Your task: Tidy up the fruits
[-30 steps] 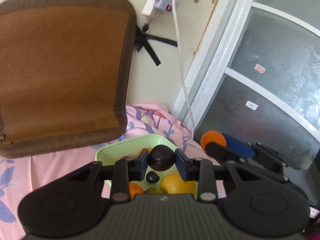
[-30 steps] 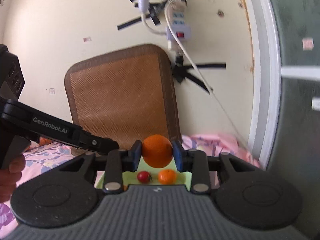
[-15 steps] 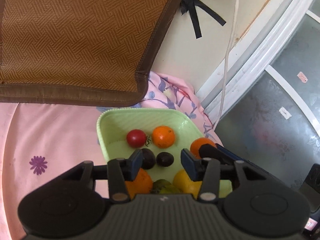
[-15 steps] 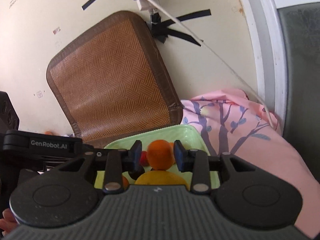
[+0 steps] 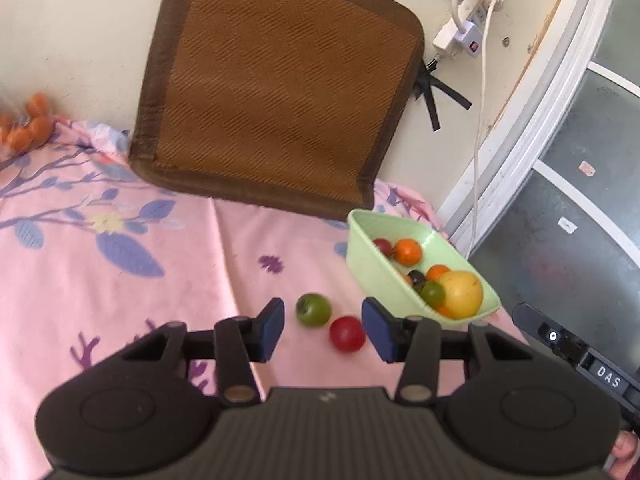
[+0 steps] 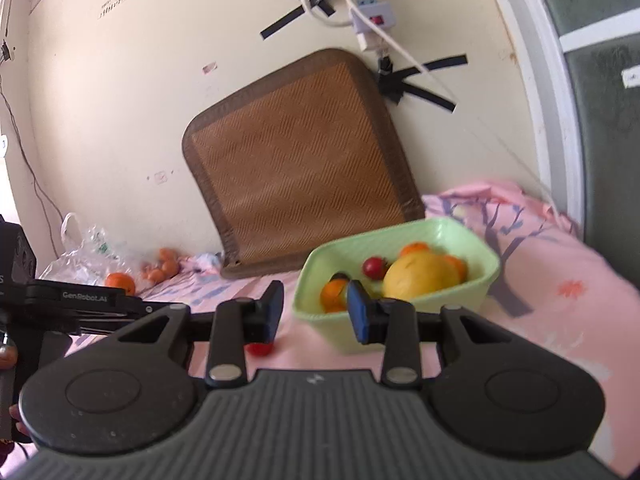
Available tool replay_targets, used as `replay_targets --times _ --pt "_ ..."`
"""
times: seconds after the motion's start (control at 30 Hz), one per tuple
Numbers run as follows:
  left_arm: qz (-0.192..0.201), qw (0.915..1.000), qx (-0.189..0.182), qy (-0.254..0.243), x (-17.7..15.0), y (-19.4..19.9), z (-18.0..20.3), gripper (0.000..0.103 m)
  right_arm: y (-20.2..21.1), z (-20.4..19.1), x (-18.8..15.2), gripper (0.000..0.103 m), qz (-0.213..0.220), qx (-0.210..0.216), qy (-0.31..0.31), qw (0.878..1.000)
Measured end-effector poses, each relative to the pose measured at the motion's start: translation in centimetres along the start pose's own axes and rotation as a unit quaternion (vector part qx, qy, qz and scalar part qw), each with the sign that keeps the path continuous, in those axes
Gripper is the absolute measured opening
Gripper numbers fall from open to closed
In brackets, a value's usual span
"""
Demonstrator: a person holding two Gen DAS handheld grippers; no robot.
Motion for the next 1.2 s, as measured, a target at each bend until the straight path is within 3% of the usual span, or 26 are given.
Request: replay_targets --times 0.23,0.57,1.03,1.2 --pt "-0.014 0.9970 0.051 -0.057 -4.0 -0.1 -0.9 0.043 -1.9 -3.6 -4.0 0.038 -0.052 0.003 0.023 0.998" --pt "0.020 0.9900 0.041 -0.134 -4.4 1.0 1.9 0.044 -2.3 -3.7 -5.1 0.038 -0.055 -0.015 0.026 0.998" --pt "0.029 0.9928 0.030 -0.112 -4.2 1.3 1.3 0.044 -2.3 -3.9 -5.4 0.039 -0.059 -0.006 0.028 0.998" --pt "0.030 0.9928 0.031 -0.111 -4.1 1.4 1.3 0.048 -2.2 -3.9 -5.3 0.044 -0.056 -0.003 0.027 0.998"
Point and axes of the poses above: each gripper's, at about its wrist camera, not at the fingertips, and y roughly against the way its jaws point, z to its right, x to its top, the point moved 10 cm from there along -y, roughly the way its jaws point, and after that the axes turned 9 degrees about -x, right-handed, at the moved point
